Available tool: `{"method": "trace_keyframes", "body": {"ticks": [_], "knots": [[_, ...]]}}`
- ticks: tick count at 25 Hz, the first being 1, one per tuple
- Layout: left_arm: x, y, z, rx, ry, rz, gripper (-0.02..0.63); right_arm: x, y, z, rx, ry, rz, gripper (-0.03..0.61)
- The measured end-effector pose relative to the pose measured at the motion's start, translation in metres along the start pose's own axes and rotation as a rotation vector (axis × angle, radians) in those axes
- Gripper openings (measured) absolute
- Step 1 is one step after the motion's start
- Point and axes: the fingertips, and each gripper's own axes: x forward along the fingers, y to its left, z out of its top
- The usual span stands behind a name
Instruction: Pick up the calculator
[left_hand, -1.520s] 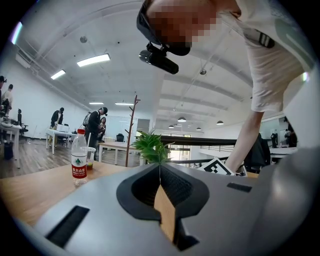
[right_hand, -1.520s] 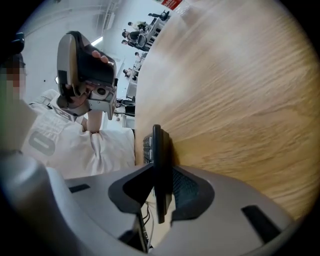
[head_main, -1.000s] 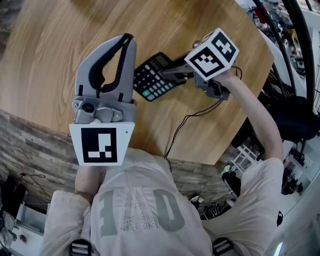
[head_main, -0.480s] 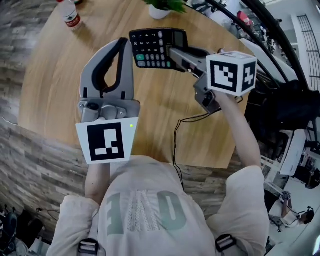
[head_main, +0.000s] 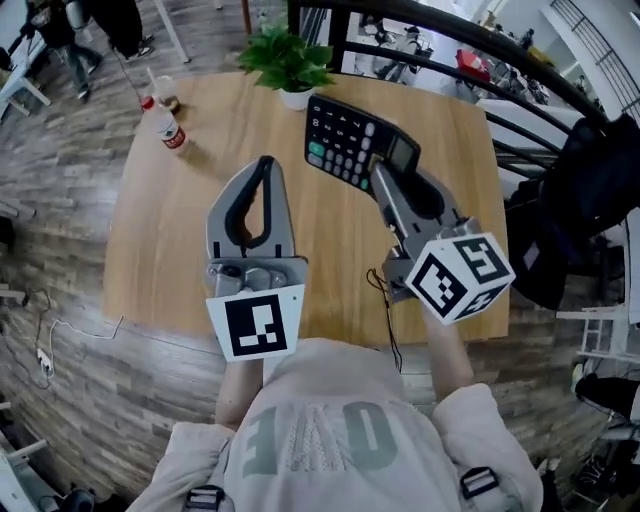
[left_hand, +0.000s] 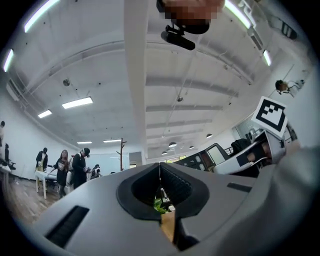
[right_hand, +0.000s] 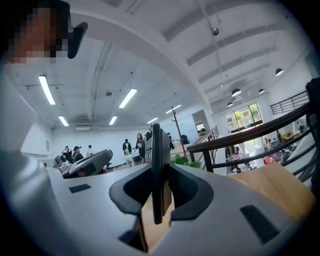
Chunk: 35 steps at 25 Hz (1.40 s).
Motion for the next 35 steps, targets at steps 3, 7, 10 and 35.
{"method": "trace_keyframes", "body": {"ticks": [3,7,10,35], "knots": [[-0.009,-0.023,0.013,0.016,-0.014,-0.047,0.009,-0.037,0.004,0.003,0.028,-0.096,-0.053,0.092],[-0.017,-0.028,0.026,-0.020,-0.066,-0.057,0.009,-0.074,0.011,0.000,0.052,-0.157,-0.108,0.092],[-0.022,-0.029,0.029,-0.039,-0.080,-0.060,0.011,-0.090,0.015,-0.003,0.070,-0.180,-0.123,0.092],[-0.035,-0.033,0.038,-0.051,-0.105,-0.080,0.011,-0.104,0.024,-0.003,0.057,-0.189,-0.141,0.091]]}}
